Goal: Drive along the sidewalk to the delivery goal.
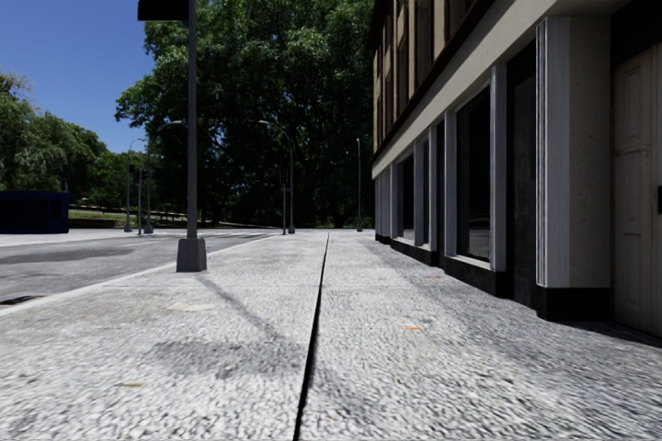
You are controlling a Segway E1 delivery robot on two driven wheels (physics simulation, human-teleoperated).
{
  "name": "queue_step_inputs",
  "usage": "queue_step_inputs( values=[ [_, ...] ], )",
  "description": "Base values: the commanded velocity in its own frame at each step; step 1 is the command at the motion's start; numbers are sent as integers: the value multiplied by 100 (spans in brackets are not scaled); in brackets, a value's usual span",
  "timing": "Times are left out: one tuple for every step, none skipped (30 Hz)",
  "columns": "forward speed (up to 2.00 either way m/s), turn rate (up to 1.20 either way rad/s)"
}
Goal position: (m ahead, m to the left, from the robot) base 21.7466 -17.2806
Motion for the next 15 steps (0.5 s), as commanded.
queue_step_inputs(
  values=[
    [200, 0],
    [200, 0],
    [200, 0],
    [200, 0],
    [200, 0],
    [200, 0],
    [200, 0],
    [200, 0],
    [200, 0],
    [200, 0],
    [200, 0],
    [200, 0],
    [200, 0],
    [200, 0],
    [200, 0]
  ],
)
